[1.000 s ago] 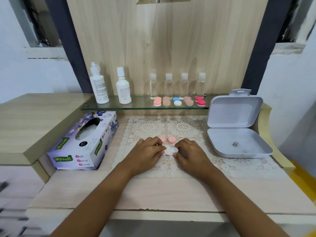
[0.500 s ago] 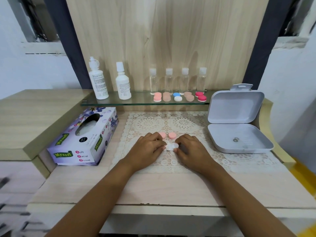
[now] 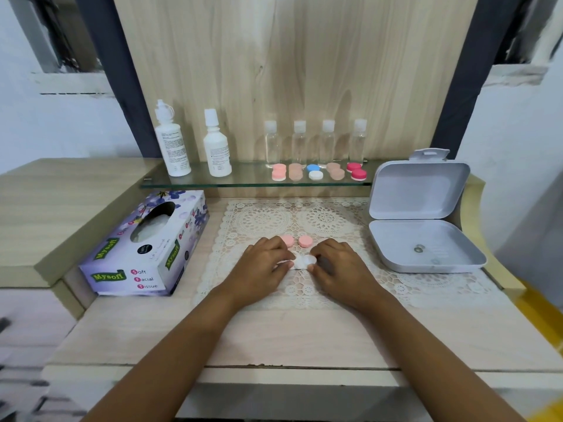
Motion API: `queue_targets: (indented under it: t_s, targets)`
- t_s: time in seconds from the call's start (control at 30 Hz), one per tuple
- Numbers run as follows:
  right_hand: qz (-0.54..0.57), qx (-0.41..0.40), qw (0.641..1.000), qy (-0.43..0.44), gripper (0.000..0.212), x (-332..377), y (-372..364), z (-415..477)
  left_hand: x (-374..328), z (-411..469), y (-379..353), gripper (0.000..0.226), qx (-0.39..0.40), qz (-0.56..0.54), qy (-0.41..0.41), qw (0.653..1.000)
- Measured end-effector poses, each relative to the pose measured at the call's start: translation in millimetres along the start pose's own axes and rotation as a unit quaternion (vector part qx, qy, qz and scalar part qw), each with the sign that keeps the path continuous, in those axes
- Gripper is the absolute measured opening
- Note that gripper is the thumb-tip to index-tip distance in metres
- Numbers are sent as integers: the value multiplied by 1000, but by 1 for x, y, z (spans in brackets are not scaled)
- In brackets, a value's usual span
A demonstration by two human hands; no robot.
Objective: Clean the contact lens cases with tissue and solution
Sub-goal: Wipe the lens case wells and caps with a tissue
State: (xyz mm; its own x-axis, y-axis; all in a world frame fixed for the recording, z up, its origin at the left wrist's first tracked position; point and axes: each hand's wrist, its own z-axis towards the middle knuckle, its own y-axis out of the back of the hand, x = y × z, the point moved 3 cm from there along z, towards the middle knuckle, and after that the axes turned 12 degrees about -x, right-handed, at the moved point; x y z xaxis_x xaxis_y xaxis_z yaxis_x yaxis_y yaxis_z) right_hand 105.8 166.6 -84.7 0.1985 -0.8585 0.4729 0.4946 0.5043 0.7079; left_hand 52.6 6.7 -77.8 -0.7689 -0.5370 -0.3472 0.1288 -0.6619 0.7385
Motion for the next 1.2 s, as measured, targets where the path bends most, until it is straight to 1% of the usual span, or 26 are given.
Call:
queue_targets:
  t_s: [0.03,0.13,0.17,0.23,0.37,0.4,0.47,0.53,0.6,0.63,0.7,0.77,0.8,0.83,0.9,0.97,1.1,1.2]
  targets:
    - [0,0,1000,0,32,0,0,0,0,-1,1,34,2,14,-8,1000]
    - [1,3,1000,0,39,-1,-1,0,-4,0,6,37,-15,143,-86,986]
    - [3,3,1000,1,42,-1,-1,0,-6,0,9,37,-24,172,-99,980]
    - [3,4,1000,-1,42,-2,-1,0,-9,1,10,36,-27,196,-109,974]
    - [-2,4,1000,1,37,-1,-1,0,-10,2,7,39,1,153,-91,984]
    - [-3,4,1000,-1,34,0,0,0,-9,2,5,39,14,134,-69,989]
    - [-2,0,1000,-3,30,0,0,0,-4,3,0,30,32,88,-21,995]
    - [-1,-1,1000,-2,29,1,1,0,-3,3,-3,24,31,29,22,999]
    - [-2,0,1000,1,29,1,1,-1,0,2,-4,24,25,10,47,999]
    - [-1,-1,1000,1,29,2,1,0,1,2,-3,25,26,20,47,998]
    - [1,-1,1000,-3,30,2,1,0,-3,0,1,28,6,78,-2,997]
    - [2,0,1000,-6,33,2,1,0,-9,0,7,34,-13,157,-66,985]
    - [2,0,1000,-5,36,2,1,0,-11,0,8,35,-27,177,-85,980]
    - [2,1,1000,-5,39,2,1,-1,-13,-1,9,35,-39,185,-96,977]
    - [1,3,1000,-8,38,1,1,-1,-15,1,8,35,-23,172,-99,980]
    - [-1,0,1000,-10,32,3,2,-2,-14,1,5,31,7,134,-74,988]
    - [2,3,1000,-8,34,4,3,-1,-2,0,-3,22,44,22,46,998]
    - [1,2,1000,-2,43,3,2,-1,1,1,-2,12,31,-66,110,991]
